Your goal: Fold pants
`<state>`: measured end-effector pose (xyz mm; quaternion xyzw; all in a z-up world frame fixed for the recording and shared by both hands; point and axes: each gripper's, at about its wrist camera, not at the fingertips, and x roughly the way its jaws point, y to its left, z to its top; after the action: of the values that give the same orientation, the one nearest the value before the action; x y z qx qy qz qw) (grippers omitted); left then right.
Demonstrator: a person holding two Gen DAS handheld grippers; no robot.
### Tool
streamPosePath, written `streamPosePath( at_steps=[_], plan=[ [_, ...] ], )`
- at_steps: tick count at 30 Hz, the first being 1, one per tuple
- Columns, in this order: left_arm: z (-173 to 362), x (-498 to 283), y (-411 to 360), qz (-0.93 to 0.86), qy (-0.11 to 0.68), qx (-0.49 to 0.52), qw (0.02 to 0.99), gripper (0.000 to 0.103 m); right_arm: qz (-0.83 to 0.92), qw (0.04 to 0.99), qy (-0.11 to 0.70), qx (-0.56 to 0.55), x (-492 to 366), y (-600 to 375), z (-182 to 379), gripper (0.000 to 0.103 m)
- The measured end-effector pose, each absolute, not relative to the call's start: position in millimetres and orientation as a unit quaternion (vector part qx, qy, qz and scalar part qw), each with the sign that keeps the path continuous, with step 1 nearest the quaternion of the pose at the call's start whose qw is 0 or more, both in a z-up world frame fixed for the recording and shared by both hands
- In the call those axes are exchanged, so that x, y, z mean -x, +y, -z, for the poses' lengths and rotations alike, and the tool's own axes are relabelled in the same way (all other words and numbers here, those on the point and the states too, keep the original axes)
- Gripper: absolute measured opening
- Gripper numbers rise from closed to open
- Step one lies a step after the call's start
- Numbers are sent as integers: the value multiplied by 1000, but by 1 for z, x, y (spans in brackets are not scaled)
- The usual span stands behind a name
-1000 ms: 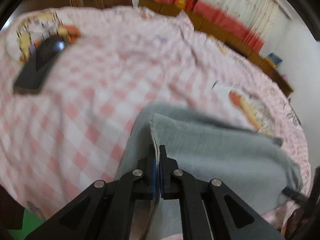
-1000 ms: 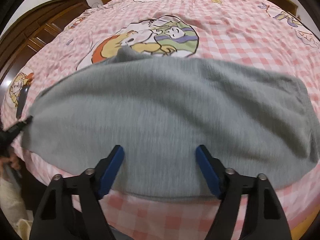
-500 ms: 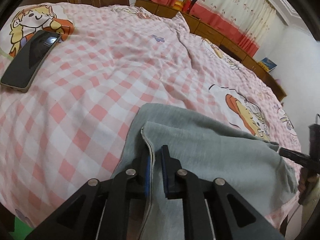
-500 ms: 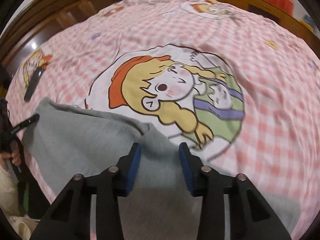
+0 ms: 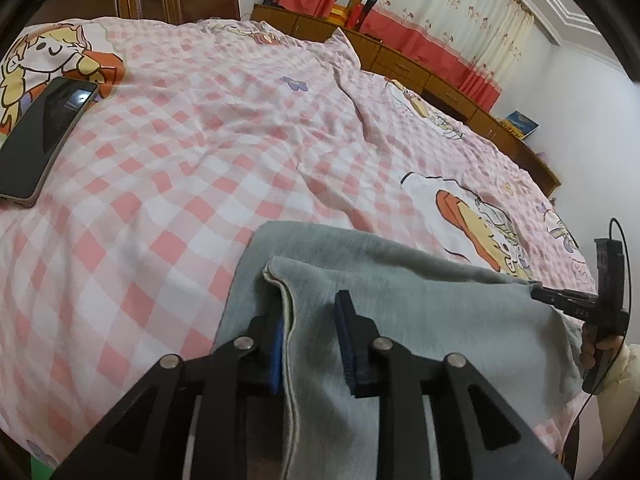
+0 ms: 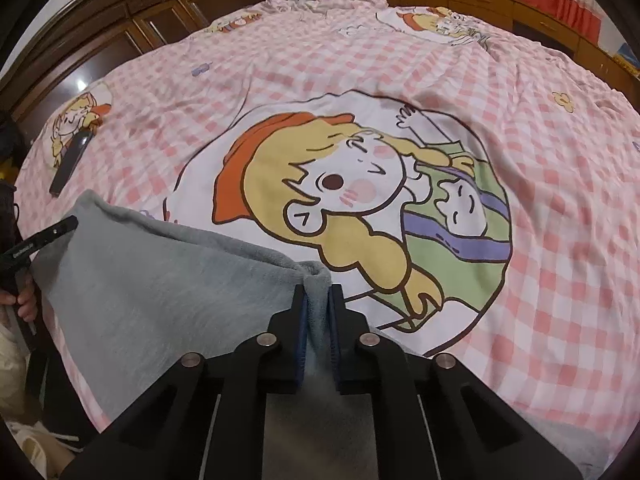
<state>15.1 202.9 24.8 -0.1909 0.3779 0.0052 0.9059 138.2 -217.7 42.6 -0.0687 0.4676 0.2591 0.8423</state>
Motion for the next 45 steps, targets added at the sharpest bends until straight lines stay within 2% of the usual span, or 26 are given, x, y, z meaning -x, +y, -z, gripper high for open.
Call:
streamPosePath(
  at_steps=[1,3,6,12,16,19,23,26,28,32,35,36,37,42,45],
  plan=[
    [-25,-16,202,-8,375,191,907,20,-257,849,457,66,-135,-219,-47,7],
    [-33,-9,201,-13,351,187,917,2,-255,866,426,51,-129,-225,-61,7],
    [-52,2,198,-18,308,173,935,2,-250,879,404,29,-133,-230,-71,7],
    [-40,-22,206,-36,328,174,928,2,-229,873,429,31,-154,-221,-42,7],
    [-49,-10,207,-34,301,183,935,2,-240,891,385,-13,-146,-237,-61,7],
    [-52,-9,205,-40,287,163,943,2,-234,887,398,-20,-157,-237,-52,7],
    [-28,-32,207,-54,332,164,927,2,-214,873,439,-3,-170,-224,-20,7],
    [-7,-43,204,-61,355,145,922,3,-205,874,441,3,-172,-221,-13,8],
    [-8,-43,199,-68,353,124,925,5,-205,872,445,0,-173,-223,-14,12],
    [-16,-41,201,-67,362,118,922,10,-176,875,450,-10,-169,-229,-26,31],
    [-26,-33,206,-76,363,121,921,25,-160,884,437,-41,-158,-237,-42,33],
    [-30,-29,208,-81,361,121,921,35,-160,885,435,-47,-153,-239,-47,33],
    [-35,-22,209,-83,356,122,923,40,-161,885,433,-49,-148,-240,-51,33],
    [-55,4,208,-70,347,126,927,44,-184,881,435,-24,-106,-226,-68,33],
    [-64,18,198,-39,340,140,929,50,-201,875,439,-13,-81,-212,-70,33]
  ],
)
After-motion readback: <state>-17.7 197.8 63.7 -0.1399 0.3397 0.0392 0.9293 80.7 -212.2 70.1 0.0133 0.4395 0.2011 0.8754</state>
